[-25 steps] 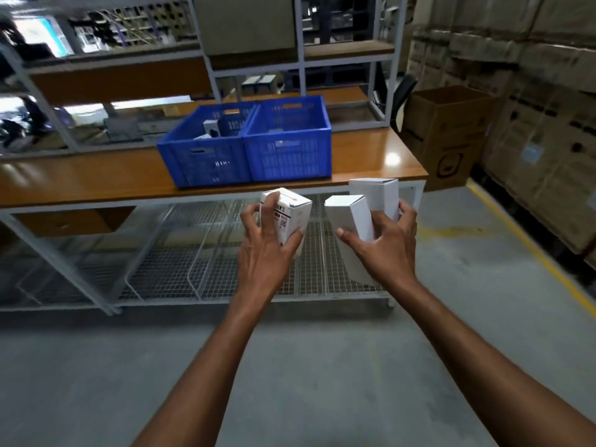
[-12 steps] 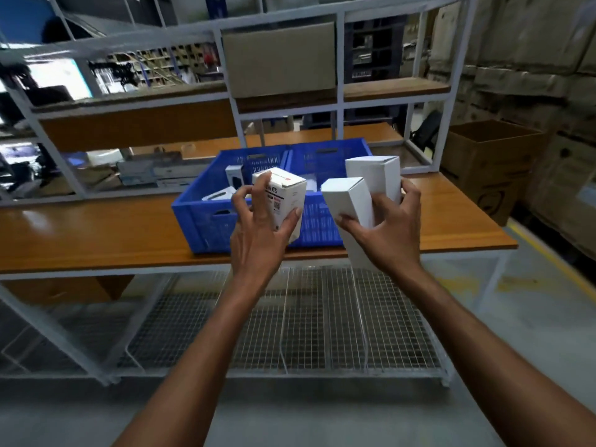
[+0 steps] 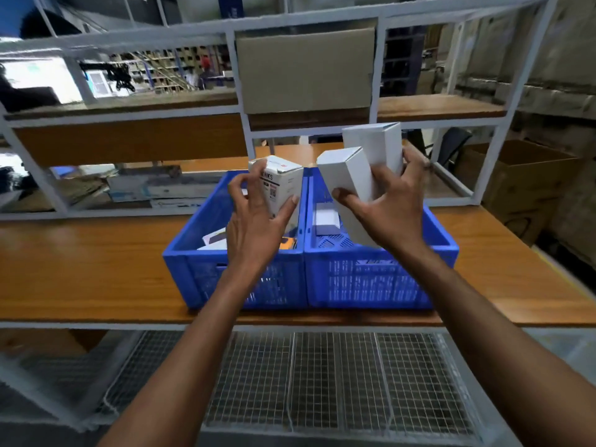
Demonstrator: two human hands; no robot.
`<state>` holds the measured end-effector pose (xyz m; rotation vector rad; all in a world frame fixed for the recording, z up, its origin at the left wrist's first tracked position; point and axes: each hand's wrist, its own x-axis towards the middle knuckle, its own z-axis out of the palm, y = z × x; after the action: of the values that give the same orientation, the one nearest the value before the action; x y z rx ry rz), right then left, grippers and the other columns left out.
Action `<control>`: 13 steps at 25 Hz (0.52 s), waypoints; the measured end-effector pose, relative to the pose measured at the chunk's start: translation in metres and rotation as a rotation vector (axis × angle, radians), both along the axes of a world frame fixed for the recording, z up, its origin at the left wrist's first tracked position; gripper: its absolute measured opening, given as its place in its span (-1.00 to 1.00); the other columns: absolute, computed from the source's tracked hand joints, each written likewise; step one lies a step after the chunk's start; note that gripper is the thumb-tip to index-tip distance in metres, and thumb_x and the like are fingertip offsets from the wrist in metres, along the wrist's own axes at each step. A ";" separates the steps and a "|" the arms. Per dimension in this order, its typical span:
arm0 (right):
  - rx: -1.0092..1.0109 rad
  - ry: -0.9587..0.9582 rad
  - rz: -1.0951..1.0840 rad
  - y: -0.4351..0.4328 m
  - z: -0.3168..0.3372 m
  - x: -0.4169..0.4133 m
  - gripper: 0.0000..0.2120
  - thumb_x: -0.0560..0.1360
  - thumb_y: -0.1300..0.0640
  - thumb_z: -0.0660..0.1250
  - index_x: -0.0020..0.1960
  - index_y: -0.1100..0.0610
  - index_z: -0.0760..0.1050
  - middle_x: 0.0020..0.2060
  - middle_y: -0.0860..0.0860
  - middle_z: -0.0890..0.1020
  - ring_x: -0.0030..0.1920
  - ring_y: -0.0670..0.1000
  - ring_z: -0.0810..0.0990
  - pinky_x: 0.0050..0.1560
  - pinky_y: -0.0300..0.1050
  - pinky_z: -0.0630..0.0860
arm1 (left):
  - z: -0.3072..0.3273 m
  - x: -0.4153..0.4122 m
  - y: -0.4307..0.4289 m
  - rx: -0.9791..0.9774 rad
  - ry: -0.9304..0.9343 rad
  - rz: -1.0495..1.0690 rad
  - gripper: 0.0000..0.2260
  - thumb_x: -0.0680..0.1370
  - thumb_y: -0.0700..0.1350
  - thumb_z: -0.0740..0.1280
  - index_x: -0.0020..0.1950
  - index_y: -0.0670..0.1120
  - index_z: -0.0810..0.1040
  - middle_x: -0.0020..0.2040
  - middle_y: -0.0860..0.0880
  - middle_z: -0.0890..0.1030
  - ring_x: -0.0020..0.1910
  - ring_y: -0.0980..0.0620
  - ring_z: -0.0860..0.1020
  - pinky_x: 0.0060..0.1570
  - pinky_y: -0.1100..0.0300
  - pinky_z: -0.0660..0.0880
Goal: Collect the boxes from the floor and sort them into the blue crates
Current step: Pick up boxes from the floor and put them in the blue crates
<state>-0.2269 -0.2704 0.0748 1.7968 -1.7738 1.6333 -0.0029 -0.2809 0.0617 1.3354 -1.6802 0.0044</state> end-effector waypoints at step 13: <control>0.147 0.012 -0.009 -0.159 -0.040 0.047 -0.38 0.31 -0.35 0.51 0.21 0.02 0.61 0.48 0.05 0.26 0.46 0.14 0.28 0.34 0.25 0.47 | -0.039 0.088 -0.173 0.285 -0.142 0.038 -0.28 0.60 0.23 0.33 0.65 0.24 0.00 0.51 -0.09 0.20 0.34 -0.19 0.48 0.03 -0.03 0.52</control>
<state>-0.1802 -0.4298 0.0351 1.8511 -1.9402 1.5219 0.0848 -0.4537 0.0229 1.6107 -1.8254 -0.1254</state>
